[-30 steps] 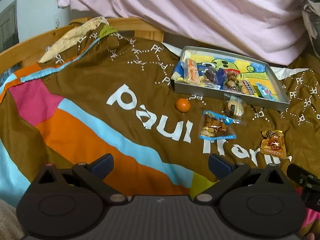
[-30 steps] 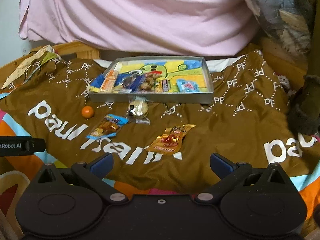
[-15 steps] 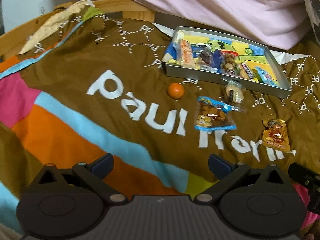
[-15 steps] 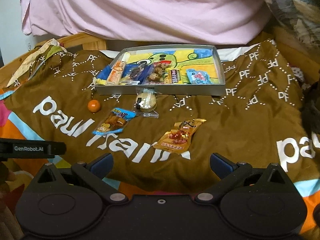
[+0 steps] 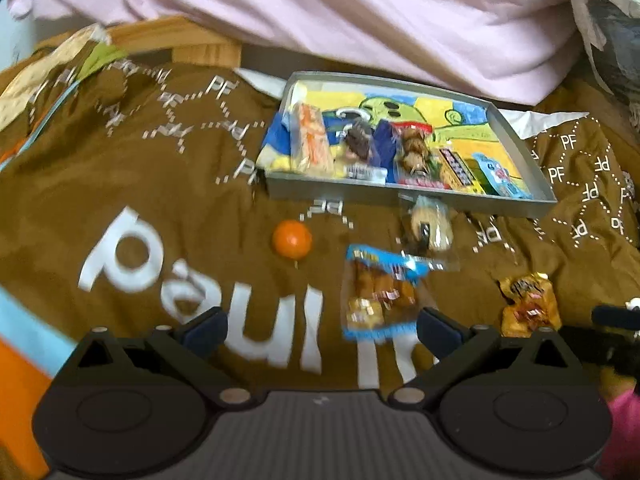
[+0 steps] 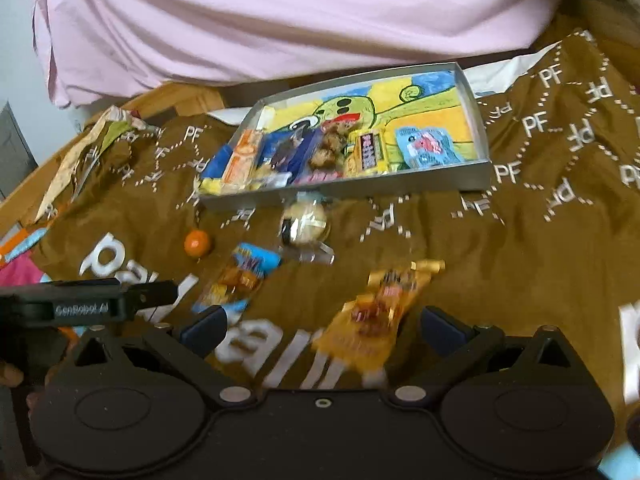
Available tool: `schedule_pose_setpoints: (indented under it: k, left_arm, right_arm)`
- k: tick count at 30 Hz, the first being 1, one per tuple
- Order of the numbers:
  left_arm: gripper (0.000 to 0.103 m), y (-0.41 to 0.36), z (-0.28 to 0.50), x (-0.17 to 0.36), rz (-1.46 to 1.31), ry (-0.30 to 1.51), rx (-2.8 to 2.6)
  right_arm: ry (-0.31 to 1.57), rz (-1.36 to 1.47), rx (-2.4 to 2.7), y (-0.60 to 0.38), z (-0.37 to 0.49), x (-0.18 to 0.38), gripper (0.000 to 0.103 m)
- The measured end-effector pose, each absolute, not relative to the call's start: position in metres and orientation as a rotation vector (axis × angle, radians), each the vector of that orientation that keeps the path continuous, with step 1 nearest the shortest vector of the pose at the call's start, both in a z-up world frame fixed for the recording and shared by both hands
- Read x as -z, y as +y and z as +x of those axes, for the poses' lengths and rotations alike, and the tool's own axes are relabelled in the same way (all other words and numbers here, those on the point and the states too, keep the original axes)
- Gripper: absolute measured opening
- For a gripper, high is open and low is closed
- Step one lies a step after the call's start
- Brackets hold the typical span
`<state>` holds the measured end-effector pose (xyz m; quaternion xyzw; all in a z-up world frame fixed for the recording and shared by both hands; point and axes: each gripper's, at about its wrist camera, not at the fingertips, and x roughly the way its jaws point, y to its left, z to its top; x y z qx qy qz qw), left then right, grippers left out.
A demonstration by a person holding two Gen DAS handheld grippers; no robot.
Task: Organize snacks
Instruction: 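Lower the left tool onto the blue-yellow snack bag while the right tool descends to the gold chocolate bag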
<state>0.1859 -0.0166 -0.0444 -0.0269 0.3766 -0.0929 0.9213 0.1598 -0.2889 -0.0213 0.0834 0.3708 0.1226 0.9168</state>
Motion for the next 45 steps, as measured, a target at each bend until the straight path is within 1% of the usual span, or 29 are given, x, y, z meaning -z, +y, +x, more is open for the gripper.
schedule_pose_setpoints:
  k: [5,10,16,22,26,27,29,33,35,37,39,42,44,45]
  left_arm:
    - [0.103,-0.016,0.204,0.052,-0.063,0.747,0.25]
    - [0.103,-0.021,0.214,0.06,-0.107,0.749,0.37]
    - [0.103,-0.04,0.223,0.075,-0.063,0.777,0.437]
    - [0.102,-0.042,0.233,0.084,-0.06,0.799,0.432]
    - [0.099,-0.045,0.238,0.086,-0.027,0.802,0.412]
    - [0.097,-0.046,0.239,0.086,-0.016,0.797,0.411]
    - [0.086,-0.047,0.242,0.087,0.003,0.798,0.405]
    - [0.078,-0.047,0.243,0.087,0.006,0.802,0.408]
    - [0.067,-0.049,0.241,0.086,0.009,0.808,0.425]
    - [0.063,-0.052,0.239,0.085,0.013,0.818,0.435]
    - [0.063,-0.054,0.237,0.084,0.018,0.827,0.426]
    - [0.065,-0.055,0.238,0.084,0.015,0.83,0.421]
    - [0.073,-0.054,0.24,0.087,0.011,0.83,0.42]
    - [0.074,-0.054,0.241,0.088,0.014,0.83,0.423]
  right_arm:
    - [0.842,0.36,-0.275,-0.316,0.2,0.038,0.102]
    - [0.876,0.545,-0.263,-0.335,0.211,0.049,0.103]
    - [0.862,0.566,-0.296,-0.334,0.218,0.05,0.103]
    - [0.869,0.617,-0.361,-0.333,0.225,0.054,0.103]
    - [0.863,0.58,-0.344,-0.329,0.226,0.055,0.102]
    - [0.863,0.574,-0.335,-0.329,0.227,0.057,0.101]
    - [0.858,0.545,-0.308,-0.327,0.229,0.059,0.096]
    - [0.845,0.421,-0.264,-0.317,0.231,0.061,0.085]
    - [0.836,0.351,-0.245,-0.309,0.231,0.063,0.081]
    - [0.832,0.277,-0.231,-0.301,0.231,0.064,0.076]
    - [0.834,0.2,-0.215,-0.293,0.23,0.065,0.07]
    - [0.832,0.128,-0.212,-0.287,0.229,0.065,0.069]
    - [0.827,0.114,-0.212,-0.286,0.229,0.067,0.069]
    - [0.825,0.103,-0.212,-0.284,0.23,0.068,0.07]
